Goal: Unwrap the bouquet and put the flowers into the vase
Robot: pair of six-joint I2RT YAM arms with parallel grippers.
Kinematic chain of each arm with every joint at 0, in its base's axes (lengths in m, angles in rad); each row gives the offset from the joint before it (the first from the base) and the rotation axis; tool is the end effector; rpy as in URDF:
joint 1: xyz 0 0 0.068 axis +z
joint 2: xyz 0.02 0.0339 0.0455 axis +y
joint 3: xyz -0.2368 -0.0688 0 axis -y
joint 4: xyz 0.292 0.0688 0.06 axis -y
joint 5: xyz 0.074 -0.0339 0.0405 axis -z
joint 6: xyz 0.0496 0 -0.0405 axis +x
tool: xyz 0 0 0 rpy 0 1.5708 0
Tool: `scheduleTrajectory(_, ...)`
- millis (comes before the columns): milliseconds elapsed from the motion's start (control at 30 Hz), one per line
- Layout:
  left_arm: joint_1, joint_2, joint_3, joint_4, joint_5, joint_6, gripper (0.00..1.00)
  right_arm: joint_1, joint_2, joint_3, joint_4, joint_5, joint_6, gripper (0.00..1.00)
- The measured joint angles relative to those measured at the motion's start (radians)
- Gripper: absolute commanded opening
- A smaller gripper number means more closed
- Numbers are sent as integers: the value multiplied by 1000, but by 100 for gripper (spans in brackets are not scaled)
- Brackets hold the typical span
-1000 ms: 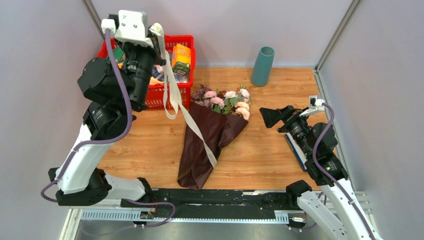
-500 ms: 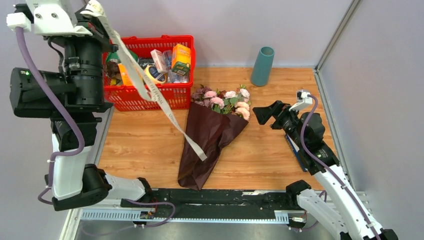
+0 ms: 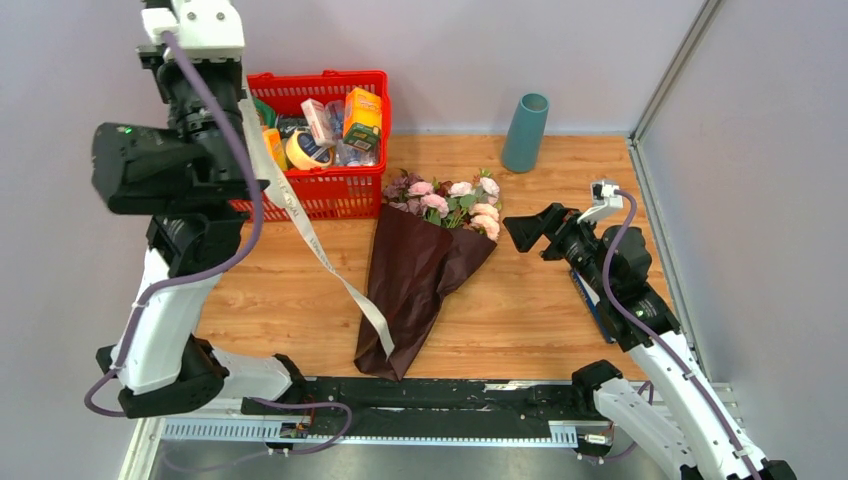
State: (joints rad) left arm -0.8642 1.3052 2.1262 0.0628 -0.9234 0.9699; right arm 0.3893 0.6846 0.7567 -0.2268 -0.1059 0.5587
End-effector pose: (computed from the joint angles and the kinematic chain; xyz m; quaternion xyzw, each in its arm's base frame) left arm 0.1462 -0.1103 0.6769 -0.0157 0.5163 0.1943 0.8339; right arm 0.2250 0.0980 0.3251 0.0299 0.7588 0.3322 0.5595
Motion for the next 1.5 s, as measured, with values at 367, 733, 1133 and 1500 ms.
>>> scheduleTrajectory(367,381,31,-226,-169,24,-202,0,0,-2,0,0,-34,0,100)
scheduleTrajectory(733,638,-26,-518,-255,-4,-370,0,0,16,0,1,-45,0,100)
scheduleTrajectory(1133,809,-155,-1069,-417,-6,-845,17,0,30,-7,1,-60,1,100)
scheduleTrajectory(1500,1022,-68,-986,-661,46,-1316,78,0,27,-23,3,-68,3,100)
